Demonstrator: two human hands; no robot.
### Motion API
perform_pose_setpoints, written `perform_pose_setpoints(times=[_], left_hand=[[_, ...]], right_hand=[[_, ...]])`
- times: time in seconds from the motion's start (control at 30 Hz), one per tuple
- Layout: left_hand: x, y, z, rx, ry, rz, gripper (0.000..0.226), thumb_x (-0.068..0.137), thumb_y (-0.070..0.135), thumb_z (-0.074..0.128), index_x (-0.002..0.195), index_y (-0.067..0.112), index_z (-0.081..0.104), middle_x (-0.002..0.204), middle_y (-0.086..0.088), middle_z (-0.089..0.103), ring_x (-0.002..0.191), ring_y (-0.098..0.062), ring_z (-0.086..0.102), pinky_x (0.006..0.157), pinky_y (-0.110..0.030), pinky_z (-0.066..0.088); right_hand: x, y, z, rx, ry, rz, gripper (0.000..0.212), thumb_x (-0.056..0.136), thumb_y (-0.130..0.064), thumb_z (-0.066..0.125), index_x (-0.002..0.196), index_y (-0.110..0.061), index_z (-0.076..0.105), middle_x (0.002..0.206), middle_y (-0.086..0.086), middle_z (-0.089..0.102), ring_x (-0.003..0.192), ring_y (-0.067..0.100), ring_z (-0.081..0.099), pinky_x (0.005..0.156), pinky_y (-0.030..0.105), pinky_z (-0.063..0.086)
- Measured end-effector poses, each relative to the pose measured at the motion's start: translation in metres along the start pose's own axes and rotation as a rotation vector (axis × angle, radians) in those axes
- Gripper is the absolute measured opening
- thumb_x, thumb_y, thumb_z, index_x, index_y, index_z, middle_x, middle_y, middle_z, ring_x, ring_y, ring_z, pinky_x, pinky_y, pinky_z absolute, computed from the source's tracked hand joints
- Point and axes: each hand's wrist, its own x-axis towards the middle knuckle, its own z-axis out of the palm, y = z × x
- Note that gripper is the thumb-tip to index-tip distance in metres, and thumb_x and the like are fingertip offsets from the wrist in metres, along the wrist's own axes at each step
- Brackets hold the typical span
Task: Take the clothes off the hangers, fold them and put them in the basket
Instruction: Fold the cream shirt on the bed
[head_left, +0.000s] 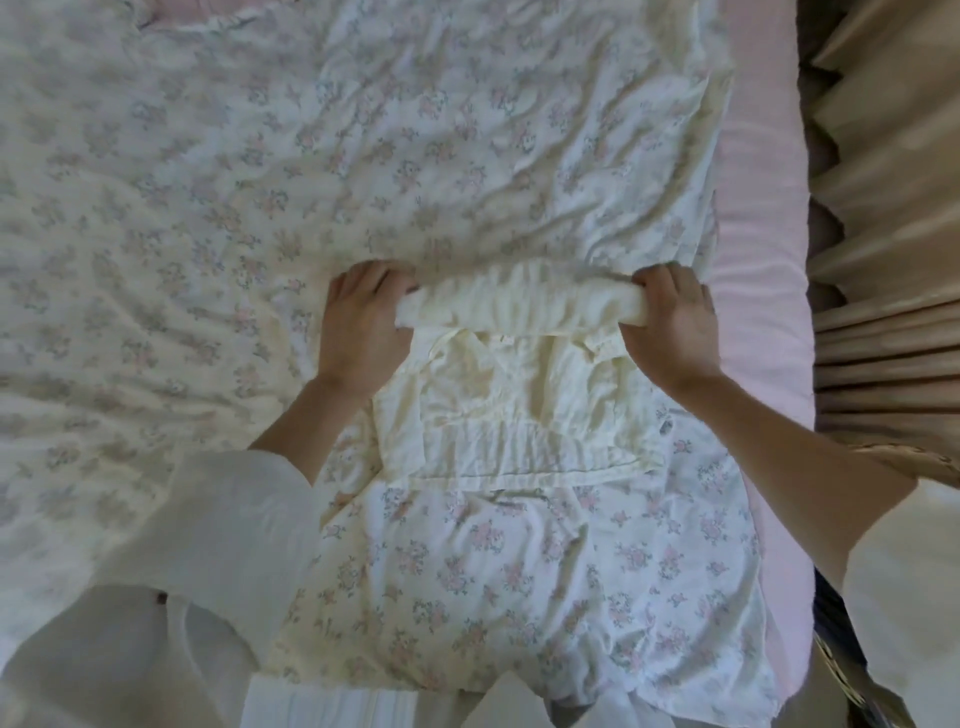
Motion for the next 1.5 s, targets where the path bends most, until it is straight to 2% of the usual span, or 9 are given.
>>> perform_pose_setpoints(times=[0.23, 0.37, 0.5, 0.6, 0.73, 0.87, 1.17, 1.33, 1.5], left_hand=[[-0.099, 0.008, 0.022, 0.035, -0.214, 0.147, 0.038, 0.048, -0.009, 0.071, 0.08, 0.011, 0.062, 0.098, -0.001, 0.069, 0.092, -0.018, 0.051, 0.07, -0.031, 0.032], [-0.126, 0.01, 0.027, 0.149, -0.537, 0.077, 0.025, 0.067, 0.041, 0.073, 0.074, 0.019, 0.065, 0.096, 0.006, 0.068, 0.093, -0.02, 0.062, 0.073, -0.035, 0.044], [-0.119, 0.027, 0.03, 0.059, -0.266, 0.075, 0.029, 0.081, 0.037, 0.051, 0.077, 0.014, 0.068, 0.084, 0.001, 0.068, 0.083, -0.022, 0.062, 0.069, -0.035, 0.047], [-0.104, 0.046, 0.047, 0.085, -0.076, 0.078, 0.027, 0.085, 0.019, 0.048, 0.108, 0.01, 0.062, 0.114, -0.007, 0.063, 0.108, -0.025, 0.053, 0.081, -0.04, 0.048], [-0.088, 0.062, 0.077, 0.131, -0.241, -0.065, 0.049, 0.094, 0.03, 0.035, 0.141, 0.018, 0.038, 0.148, -0.015, 0.036, 0.139, -0.035, 0.03, 0.11, -0.05, 0.026], [-0.094, 0.037, 0.094, 0.231, -0.463, -0.279, 0.055, 0.098, 0.043, 0.018, 0.15, 0.033, 0.006, 0.16, -0.007, -0.003, 0.147, -0.025, -0.007, 0.116, -0.047, -0.007], [-0.093, 0.015, 0.087, 0.03, -0.452, -0.53, 0.071, 0.094, 0.048, 0.036, 0.151, 0.025, 0.0, 0.159, -0.005, -0.013, 0.146, -0.022, -0.014, 0.117, -0.05, 0.004], [-0.096, 0.019, 0.077, -0.384, -0.135, -0.948, 0.083, 0.084, 0.034, 0.061, 0.15, 0.017, 0.014, 0.155, -0.012, 0.02, 0.141, -0.029, 0.022, 0.113, -0.044, 0.026], [-0.086, 0.009, 0.063, -0.826, -0.087, -1.259, 0.053, 0.078, 0.024, 0.072, 0.124, 0.009, 0.049, 0.114, -0.004, 0.06, 0.101, -0.023, 0.059, 0.085, -0.034, 0.049]], right_hand=[[-0.11, 0.018, 0.019, -0.108, -0.131, -0.076, 0.025, 0.064, -0.011, 0.037, 0.088, -0.012, 0.044, 0.079, 0.012, 0.056, 0.081, 0.028, 0.049, 0.079, 0.036, 0.037], [-0.145, 0.019, 0.023, -0.207, -0.494, 0.024, 0.029, 0.063, -0.006, 0.058, 0.091, -0.011, 0.061, 0.099, 0.009, 0.058, 0.1, 0.034, 0.055, 0.096, 0.053, 0.035], [-0.14, 0.001, 0.018, -0.148, -0.287, -0.058, 0.031, 0.064, -0.014, 0.041, 0.082, -0.012, 0.065, 0.09, 0.007, 0.061, 0.082, 0.029, 0.058, 0.078, 0.041, 0.04], [-0.116, -0.026, 0.027, -0.114, -0.157, -0.122, 0.038, 0.073, -0.012, 0.041, 0.104, -0.012, 0.064, 0.106, 0.01, 0.061, 0.096, 0.028, 0.057, 0.086, 0.043, 0.039], [-0.091, -0.052, 0.053, -0.152, -0.371, -0.13, 0.05, 0.091, -0.024, 0.03, 0.14, -0.016, 0.04, 0.147, 0.018, 0.035, 0.138, 0.034, 0.032, 0.11, 0.061, 0.018], [-0.083, -0.036, 0.08, -0.245, -0.583, -0.054, 0.053, 0.097, -0.039, 0.017, 0.149, -0.035, 0.007, 0.158, 0.01, -0.006, 0.146, 0.029, -0.005, 0.115, 0.054, -0.008], [-0.089, 0.023, 0.055, 0.03, -0.63, 0.398, 0.072, 0.093, -0.043, 0.043, 0.148, -0.031, -0.001, 0.159, 0.004, -0.007, 0.145, 0.03, 0.0, 0.114, 0.05, 0.017], [-0.101, 0.016, 0.039, 0.438, -0.314, 0.679, 0.038, 0.088, -0.025, 0.058, 0.122, -0.012, 0.046, 0.104, 0.012, 0.059, 0.093, 0.027, 0.055, 0.079, 0.038, 0.047], [-0.107, 0.015, 0.043, 0.715, -0.416, 1.029, 0.031, 0.087, -0.034, 0.06, 0.069, -0.018, 0.041, 0.065, -0.005, 0.041, 0.059, 0.01, 0.04, 0.047, 0.018, 0.03]])
